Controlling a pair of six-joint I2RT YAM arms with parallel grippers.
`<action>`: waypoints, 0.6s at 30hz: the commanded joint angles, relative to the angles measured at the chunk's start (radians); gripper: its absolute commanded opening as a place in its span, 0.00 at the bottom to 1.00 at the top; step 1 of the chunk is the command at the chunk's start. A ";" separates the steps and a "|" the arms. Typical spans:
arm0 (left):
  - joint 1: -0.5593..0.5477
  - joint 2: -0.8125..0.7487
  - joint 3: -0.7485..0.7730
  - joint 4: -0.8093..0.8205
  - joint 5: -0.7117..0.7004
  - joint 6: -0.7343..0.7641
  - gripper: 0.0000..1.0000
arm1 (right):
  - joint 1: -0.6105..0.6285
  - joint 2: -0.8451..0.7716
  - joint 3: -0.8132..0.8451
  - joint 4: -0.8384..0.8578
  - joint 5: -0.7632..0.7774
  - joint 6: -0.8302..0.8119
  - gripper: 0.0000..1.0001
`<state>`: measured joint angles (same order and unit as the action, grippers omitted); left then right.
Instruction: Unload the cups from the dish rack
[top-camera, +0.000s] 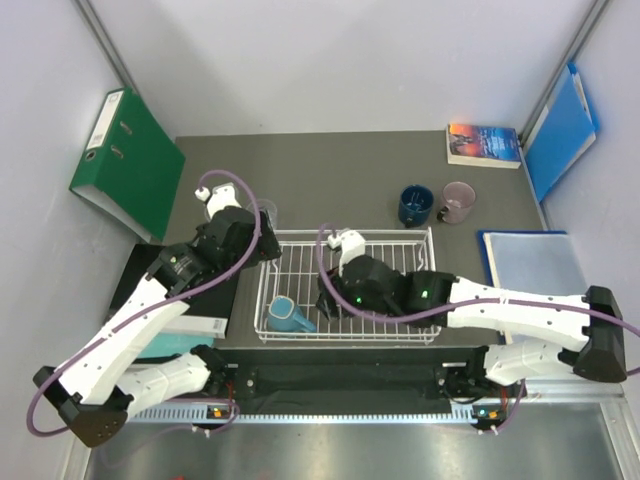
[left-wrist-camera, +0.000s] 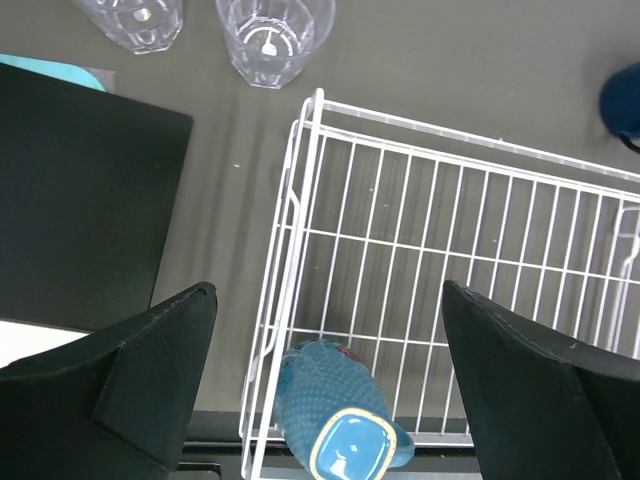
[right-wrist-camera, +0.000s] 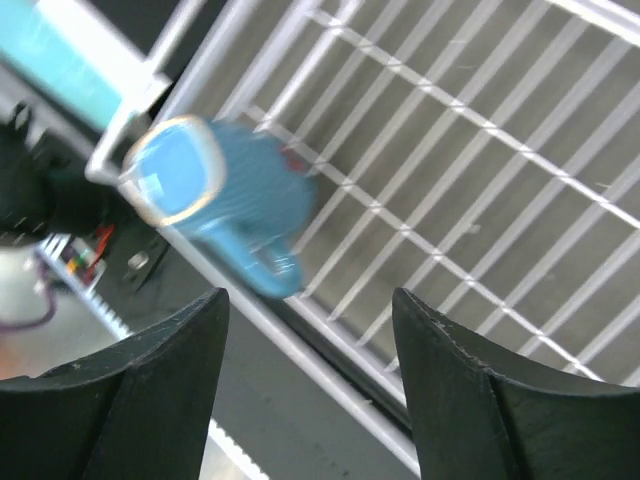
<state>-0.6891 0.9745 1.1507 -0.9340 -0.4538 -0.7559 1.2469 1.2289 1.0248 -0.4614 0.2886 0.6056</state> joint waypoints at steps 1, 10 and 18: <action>-0.001 0.012 -0.006 -0.012 -0.039 -0.019 0.99 | 0.101 0.030 0.098 0.035 0.043 -0.044 0.67; -0.001 -0.002 -0.060 0.011 -0.046 -0.125 0.99 | 0.164 0.012 -0.006 0.139 -0.028 -0.167 0.84; -0.001 -0.011 -0.075 -0.008 -0.046 -0.148 0.99 | 0.164 0.108 -0.006 0.153 -0.094 -0.257 0.85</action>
<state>-0.6891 0.9920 1.0908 -0.9489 -0.4786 -0.8791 1.3979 1.2747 1.0016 -0.3687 0.2340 0.4225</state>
